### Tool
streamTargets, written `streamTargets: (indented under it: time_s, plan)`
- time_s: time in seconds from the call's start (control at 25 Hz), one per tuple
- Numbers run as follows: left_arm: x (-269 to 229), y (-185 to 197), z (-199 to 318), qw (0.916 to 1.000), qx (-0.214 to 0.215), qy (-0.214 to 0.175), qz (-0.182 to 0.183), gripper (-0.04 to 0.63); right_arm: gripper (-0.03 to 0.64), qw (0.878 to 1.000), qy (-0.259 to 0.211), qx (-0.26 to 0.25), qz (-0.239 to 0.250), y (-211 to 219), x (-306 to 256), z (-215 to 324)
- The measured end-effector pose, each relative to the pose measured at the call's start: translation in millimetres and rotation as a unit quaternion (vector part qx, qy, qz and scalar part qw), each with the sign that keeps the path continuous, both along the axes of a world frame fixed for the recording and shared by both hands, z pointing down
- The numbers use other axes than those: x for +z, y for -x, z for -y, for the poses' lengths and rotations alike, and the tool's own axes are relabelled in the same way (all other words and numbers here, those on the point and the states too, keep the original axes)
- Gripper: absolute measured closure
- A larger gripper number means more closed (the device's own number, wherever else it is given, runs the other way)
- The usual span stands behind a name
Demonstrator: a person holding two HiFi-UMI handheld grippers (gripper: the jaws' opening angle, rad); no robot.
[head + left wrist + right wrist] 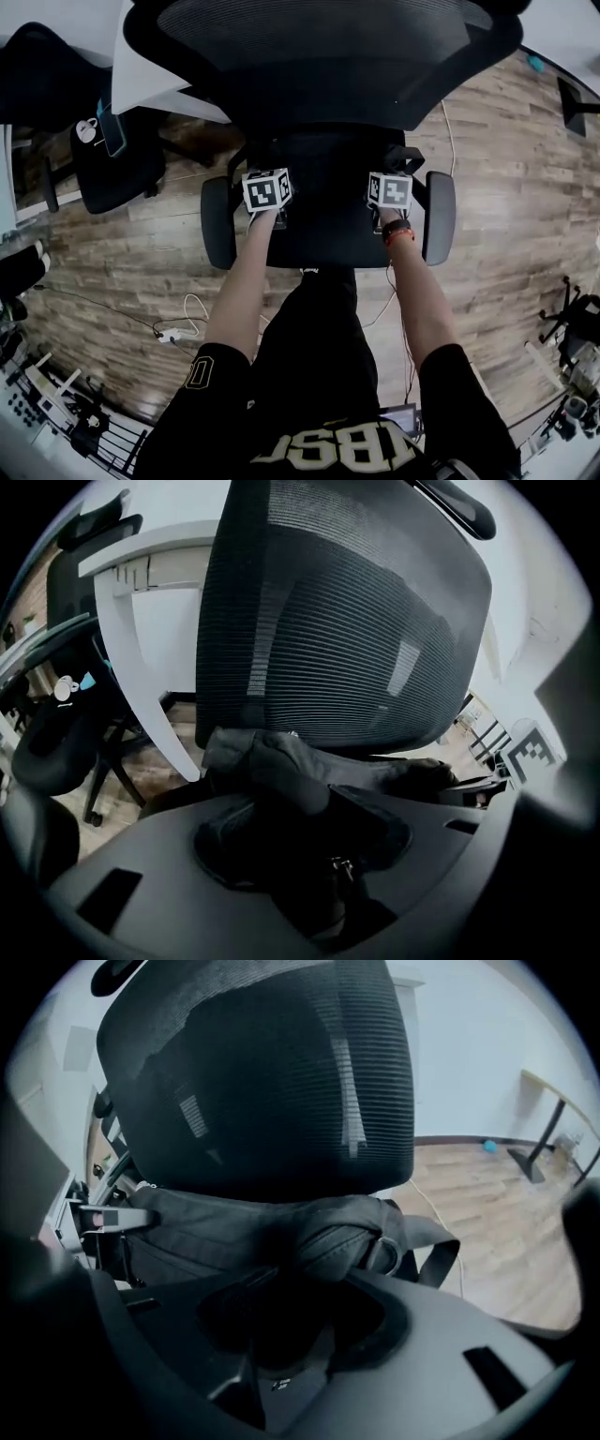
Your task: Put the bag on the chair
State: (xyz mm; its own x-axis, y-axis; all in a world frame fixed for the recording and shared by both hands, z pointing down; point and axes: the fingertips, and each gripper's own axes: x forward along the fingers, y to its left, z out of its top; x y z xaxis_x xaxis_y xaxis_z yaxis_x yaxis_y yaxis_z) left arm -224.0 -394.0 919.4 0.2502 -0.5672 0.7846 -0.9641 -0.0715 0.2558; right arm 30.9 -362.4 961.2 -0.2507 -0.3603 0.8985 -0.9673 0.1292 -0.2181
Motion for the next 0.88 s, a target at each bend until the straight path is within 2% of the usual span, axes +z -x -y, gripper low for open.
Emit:
streamTargets:
  time_s: [0.08,0.12,0.16,0.36,0.6,0.88]
  plan:
    - [5,1,2,1.0,0.007,0.006,0.005,0.375,0.419,1.0,0.0,0.003,0.02,1,5,3]
    - [6,2,1,0.9999,0.01,0.006,0.008,0.308,0.298,1.0,-0.002,-0.001,0.031,4,5,5]
    - [6,3,0,0.9999,0.011,0.005,0.01,0.267,0.215,0.999,-0.006,-0.006,0.035,5,4,6]
    - [-3,10,-10,0.9999,-0.012,0.005,-0.007,0.239,0.201,0.999,-0.015,0.002,0.03,1,-10,5]
    - [-28,2,-8,0.9998,-0.007,-0.011,-0.017,0.239,0.202,0.998,-0.03,0.014,0.048,2,-33,6]
    - [-64,-2,-14,0.9995,0.009,-0.03,-0.006,0.239,0.209,0.996,-0.064,0.012,0.058,9,-81,13]
